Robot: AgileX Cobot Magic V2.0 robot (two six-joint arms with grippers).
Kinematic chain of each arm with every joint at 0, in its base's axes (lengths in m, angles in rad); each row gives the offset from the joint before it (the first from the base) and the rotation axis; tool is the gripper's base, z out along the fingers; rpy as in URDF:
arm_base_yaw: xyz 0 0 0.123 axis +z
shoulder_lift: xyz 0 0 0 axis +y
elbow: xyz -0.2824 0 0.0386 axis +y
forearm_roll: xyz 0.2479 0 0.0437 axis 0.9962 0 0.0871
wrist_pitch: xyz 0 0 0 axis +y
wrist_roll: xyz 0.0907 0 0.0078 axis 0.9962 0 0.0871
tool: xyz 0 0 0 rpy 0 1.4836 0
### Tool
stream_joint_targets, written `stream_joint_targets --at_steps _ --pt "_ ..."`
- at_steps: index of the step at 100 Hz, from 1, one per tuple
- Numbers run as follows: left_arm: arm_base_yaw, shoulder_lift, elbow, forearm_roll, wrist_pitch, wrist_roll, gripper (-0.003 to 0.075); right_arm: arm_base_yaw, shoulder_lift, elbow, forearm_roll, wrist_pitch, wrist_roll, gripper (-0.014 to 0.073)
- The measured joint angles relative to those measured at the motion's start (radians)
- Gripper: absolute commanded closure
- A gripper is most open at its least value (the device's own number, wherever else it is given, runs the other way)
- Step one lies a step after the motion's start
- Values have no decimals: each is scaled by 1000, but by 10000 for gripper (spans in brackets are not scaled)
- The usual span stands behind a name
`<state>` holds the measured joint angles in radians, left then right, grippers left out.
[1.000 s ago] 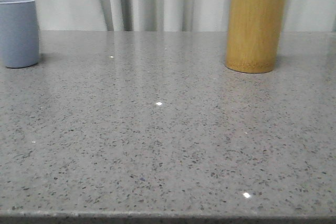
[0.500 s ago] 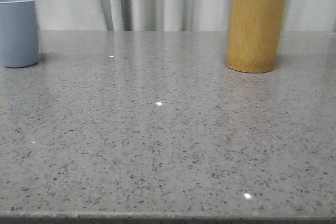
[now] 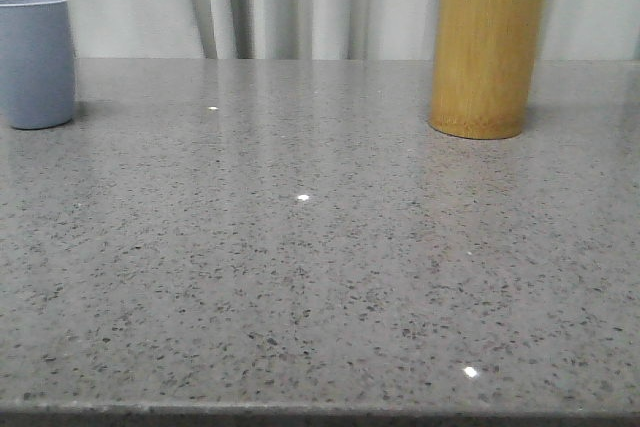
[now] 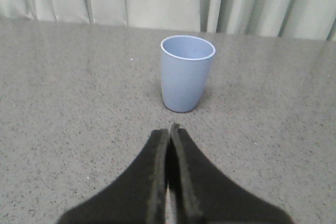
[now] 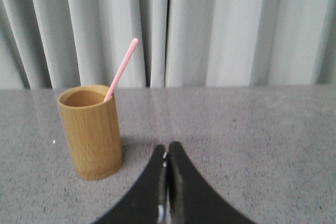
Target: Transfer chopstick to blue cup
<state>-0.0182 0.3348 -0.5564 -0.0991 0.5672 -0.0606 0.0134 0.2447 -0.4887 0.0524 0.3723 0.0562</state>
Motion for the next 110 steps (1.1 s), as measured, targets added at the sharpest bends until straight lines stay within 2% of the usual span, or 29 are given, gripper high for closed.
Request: stream_joint_targets --at_steps 13,25,40,59,64,70,76,82,88,95,99,104,110 --pt "0 143 -177 -15 174 0 739 0 134 -132 0 132 0 660" --pt "0 245 -294 -17 256 0 739 0 240 -229 0 243 0 660" --pt "0 317 -350 -17 283 0 739 0 327 -262 0 307 2 660" --pt "3 346 -352 -17 298 0 738 0 345 -262 2 330 2 657" --pt "3 348 -352 -17 300 0 736 0 345 -262 2 332 2 639" --pt "3 348 -352 -17 300 0 720 0 345 -262 2 334 2 578" --pt "3 348 -352 -17 305 13 666 0 345 -262 2 337 2 488" --pt "3 348 -352 -17 312 36 587 0 345 -262 3 337 2 356" --pt "3 348 -352 -17 318 53 465 0 345 -262 4 337 2 221" --pt "3 348 -352 -17 325 61 308 0 345 -262 4 337 2 101" --pt "3 348 -352 -17 324 61 223 0 345 -262 4 337 2 63" --pt "3 348 -352 -17 324 61 153 0 345 -262 4 337 2 36" --pt "3 348 -352 -17 324 61 121 0 345 -262 4 337 2 35"
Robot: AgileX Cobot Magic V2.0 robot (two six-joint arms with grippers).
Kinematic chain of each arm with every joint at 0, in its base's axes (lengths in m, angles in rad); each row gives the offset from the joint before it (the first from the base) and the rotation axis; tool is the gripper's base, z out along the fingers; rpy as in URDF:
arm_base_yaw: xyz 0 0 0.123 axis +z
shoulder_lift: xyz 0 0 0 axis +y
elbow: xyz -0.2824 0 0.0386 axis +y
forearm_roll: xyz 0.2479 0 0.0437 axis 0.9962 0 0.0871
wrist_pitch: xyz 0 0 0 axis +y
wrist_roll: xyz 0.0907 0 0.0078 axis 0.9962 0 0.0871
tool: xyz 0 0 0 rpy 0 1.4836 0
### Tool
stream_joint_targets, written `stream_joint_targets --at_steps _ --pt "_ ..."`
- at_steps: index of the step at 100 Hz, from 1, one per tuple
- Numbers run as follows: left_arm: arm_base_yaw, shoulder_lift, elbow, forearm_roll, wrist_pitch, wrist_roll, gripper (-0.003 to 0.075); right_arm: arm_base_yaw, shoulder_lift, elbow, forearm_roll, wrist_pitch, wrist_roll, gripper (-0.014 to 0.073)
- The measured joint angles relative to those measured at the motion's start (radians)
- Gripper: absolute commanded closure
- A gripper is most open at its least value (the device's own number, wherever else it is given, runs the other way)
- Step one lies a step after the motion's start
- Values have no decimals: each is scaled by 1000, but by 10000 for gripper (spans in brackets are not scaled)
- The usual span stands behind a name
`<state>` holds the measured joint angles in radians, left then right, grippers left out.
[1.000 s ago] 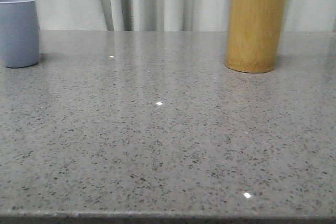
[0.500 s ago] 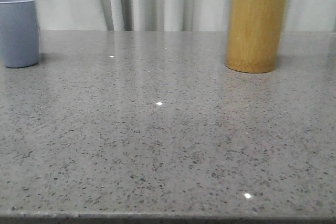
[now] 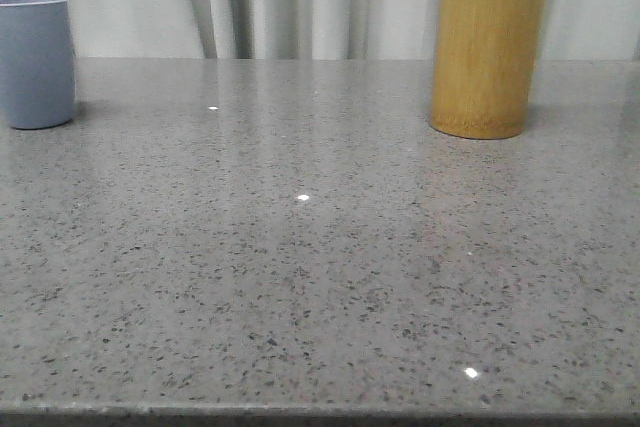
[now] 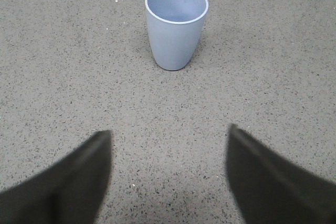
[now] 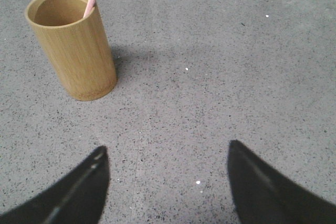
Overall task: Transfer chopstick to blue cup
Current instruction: 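Reach the left gripper over the light blue cup and grasp its rim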
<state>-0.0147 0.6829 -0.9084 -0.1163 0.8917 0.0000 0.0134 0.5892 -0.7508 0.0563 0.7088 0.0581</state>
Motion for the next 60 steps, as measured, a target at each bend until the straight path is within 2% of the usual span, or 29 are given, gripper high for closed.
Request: stream_joint_targets --at_steps 32,60 --pt "0 24 -15 -7 -42 0 125 0 0 0 2 0 0 35" --pt "0 305 -193 -14 -67 0 156 0 0 0 3 0 0 35"
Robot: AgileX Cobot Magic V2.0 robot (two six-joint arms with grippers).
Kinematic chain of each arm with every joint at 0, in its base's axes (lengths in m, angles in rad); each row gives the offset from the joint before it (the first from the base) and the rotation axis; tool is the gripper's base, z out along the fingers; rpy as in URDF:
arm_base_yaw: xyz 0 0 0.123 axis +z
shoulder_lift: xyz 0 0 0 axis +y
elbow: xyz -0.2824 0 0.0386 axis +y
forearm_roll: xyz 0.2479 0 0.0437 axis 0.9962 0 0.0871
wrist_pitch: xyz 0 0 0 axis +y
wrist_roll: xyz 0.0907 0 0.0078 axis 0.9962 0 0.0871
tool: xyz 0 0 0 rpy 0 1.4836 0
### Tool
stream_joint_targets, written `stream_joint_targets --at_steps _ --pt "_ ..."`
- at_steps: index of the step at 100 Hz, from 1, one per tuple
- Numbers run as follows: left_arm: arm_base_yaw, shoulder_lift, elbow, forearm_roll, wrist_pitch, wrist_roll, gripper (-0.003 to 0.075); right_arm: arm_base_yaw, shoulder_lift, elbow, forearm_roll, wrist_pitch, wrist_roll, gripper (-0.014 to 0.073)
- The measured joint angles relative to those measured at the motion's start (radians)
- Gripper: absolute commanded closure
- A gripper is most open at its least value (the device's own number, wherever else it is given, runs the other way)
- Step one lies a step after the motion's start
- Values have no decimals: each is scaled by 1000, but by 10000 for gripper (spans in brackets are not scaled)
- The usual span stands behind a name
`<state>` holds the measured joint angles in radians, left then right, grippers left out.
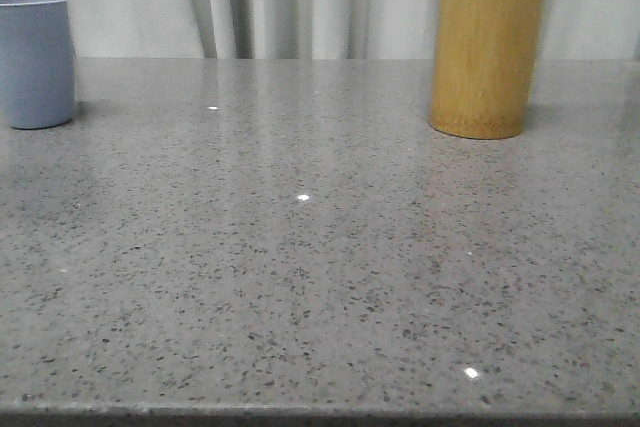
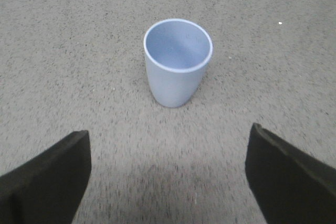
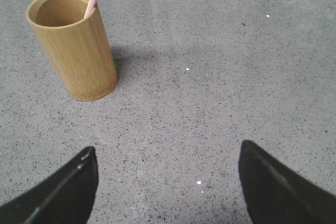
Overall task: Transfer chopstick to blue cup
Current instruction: 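Reach the left gripper over the light blue cup and grasp its rim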
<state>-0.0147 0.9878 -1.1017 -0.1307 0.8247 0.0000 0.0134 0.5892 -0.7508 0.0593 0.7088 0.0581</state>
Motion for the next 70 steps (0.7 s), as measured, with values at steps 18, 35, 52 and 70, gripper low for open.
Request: stream_joint_targets --at_steps 18,35,52,70 --pt "0 213 -145 -2 -5 0 156 0 0 0 6 0 0 35" --pt "0 391 -268 -2 -5 0 156 0 0 0 7 0 2 35" --pt "0 510 -338 -2 -3 -9 156 0 0 0 7 0 2 35" --pt "0 580 -350 0 -12 -9 156 0 0 0 7 0 2 35"
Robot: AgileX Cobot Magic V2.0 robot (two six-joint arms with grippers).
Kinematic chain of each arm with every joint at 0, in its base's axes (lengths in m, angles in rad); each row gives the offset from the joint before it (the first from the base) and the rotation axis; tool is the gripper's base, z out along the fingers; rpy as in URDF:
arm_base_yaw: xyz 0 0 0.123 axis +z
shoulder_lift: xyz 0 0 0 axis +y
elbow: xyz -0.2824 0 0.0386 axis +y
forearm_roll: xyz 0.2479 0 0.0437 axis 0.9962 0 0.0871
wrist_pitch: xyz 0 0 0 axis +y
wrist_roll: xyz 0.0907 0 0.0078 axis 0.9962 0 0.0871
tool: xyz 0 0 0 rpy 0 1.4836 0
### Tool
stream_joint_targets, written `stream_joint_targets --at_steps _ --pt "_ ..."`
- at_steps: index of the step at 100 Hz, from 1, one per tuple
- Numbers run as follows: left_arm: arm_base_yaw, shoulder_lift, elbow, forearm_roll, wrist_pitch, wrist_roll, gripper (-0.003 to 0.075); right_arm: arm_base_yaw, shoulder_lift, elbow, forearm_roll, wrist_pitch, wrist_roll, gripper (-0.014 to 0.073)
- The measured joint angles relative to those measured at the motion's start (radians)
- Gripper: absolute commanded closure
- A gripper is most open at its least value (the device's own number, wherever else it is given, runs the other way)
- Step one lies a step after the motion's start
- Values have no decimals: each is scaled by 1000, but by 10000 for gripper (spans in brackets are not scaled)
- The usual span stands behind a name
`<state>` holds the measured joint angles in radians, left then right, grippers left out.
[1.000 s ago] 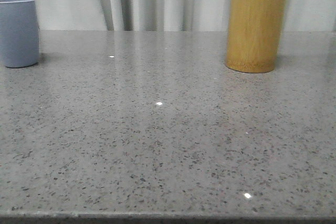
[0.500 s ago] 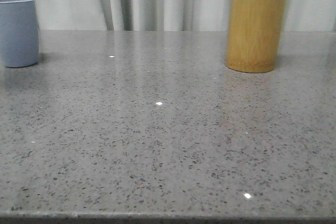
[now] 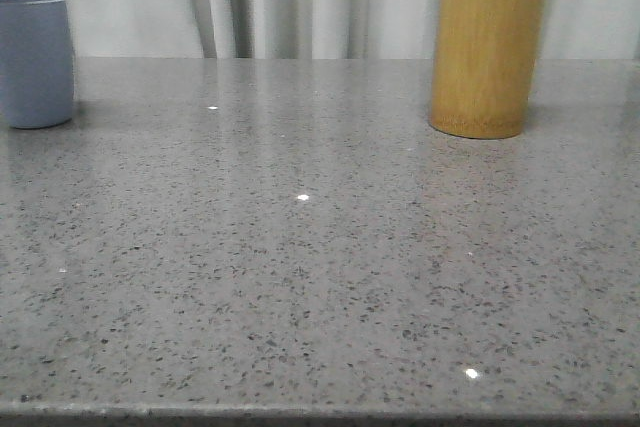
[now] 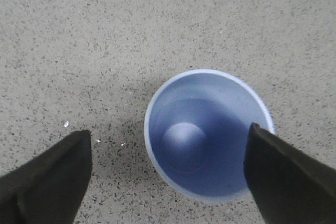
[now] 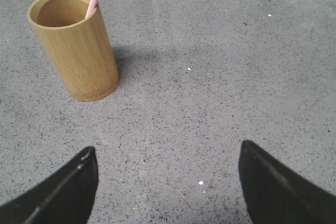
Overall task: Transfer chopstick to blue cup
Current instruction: 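Reach the left gripper over the light blue cup and grasp its rim, then carry the blue cup with the left gripper toward the bamboo cup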
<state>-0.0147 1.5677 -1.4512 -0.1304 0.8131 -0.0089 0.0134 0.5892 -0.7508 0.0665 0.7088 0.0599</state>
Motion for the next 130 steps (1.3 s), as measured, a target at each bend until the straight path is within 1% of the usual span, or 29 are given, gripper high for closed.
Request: stream_joint_targets --at_steps 22,29,36,41,44,45,46,50,55,57,62,67,81,91,101,111,130 --pt "0 72 0 0 -24 -2 158 0 0 0 0 0 0 35" --pt "0 92 0 0 -24 -2 181 0 0 0 0 0 0 35" --pt "0 108 0 0 -26 -2 225 0 0 0 0 0 0 35" --pt "0 112 0 0 -28 -2 277 0 0 0 0 0 0 35" --pt "0 112 0 0 -28 -2 325 0 0 0 0 0 0 35" --pt "0 112 0 0 -28 -2 325 0 0 0 0 0 0 35" --pt "0 112 0 0 -28 -2 358 0 0 0 0 0 0 35" --pt "0 112 0 0 -28 -2 417 0 0 0 0 0 0 35" --pt "0 112 0 0 -28 -2 524 0 0 0 0 0 0 35" --pt "0 112 0 0 -28 -2 552 0 0 0 0 0 0 35" --pt "0 112 0 0 -28 -2 664 0 0 0 0 0 0 35" --pt "0 112 0 0 -28 -2 743 0 0 0 0 0 0 35" --pt "0 112 -2 -16 -26 -2 739 0 0 0 0 0 0 35" --pt "-2 114 -32 -29 19 -2 739 0 0 0 0 0 0 35" --pt "-26 114 -82 -32 71 -2 739 0 0 0 0 0 0 35" --pt "-78 114 -142 -32 107 -2 739 0 0 0 0 0 0 35" --pt "-231 123 -235 -33 128 0 739 0 0 0 0 0 0 35"
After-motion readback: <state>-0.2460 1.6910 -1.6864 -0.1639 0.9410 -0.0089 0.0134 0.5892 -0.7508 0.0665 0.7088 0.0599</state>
